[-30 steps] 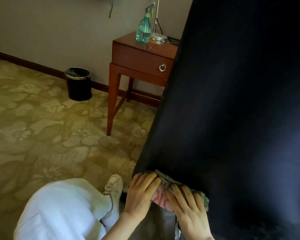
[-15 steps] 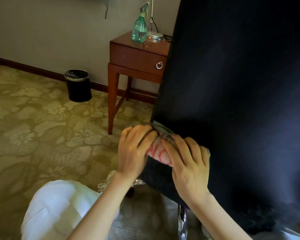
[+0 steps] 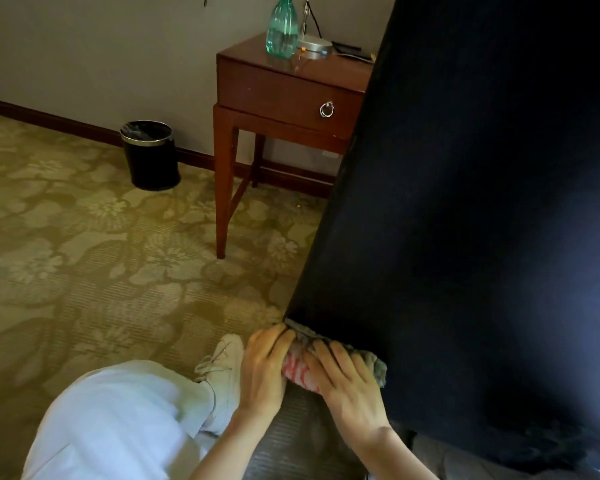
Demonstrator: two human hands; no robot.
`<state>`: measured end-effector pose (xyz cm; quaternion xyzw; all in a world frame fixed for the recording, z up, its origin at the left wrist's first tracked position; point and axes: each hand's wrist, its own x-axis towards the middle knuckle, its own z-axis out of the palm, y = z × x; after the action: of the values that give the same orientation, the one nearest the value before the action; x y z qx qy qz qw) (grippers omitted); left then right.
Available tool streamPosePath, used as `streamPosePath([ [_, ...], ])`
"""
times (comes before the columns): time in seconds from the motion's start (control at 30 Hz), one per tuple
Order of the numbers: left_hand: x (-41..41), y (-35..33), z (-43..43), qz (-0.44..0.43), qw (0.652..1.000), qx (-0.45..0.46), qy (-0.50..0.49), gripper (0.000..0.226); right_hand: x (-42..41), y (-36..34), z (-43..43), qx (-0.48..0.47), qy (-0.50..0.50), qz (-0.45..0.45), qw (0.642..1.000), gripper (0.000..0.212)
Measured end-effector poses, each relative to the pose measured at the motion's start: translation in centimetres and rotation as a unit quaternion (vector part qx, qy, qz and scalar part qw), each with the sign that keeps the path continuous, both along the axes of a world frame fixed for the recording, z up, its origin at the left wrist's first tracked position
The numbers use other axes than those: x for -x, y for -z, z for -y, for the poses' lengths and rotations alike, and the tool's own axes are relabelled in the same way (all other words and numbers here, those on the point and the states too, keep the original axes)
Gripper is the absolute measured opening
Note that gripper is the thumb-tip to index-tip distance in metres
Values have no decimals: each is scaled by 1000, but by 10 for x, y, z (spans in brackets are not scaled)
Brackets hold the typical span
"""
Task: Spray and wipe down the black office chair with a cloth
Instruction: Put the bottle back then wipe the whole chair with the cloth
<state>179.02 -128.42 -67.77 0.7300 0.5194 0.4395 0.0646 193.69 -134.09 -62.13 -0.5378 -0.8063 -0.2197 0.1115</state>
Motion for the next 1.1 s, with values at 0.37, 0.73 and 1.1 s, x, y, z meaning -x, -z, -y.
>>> streamPosePath([
  [0.37, 1, 46, 11, -67, 993, 97, 29, 50, 1, 48, 3, 138, 10, -6, 990, 44],
  [0.73, -14, -73, 11, -14, 991, -118, 60, 25, -13, -70, 25, -72, 49, -101, 991, 43],
  [1.1, -20, -115, -2, -17, 974, -219, 47, 23, -37, -105, 15, -182, -22, -50, 982, 40],
])
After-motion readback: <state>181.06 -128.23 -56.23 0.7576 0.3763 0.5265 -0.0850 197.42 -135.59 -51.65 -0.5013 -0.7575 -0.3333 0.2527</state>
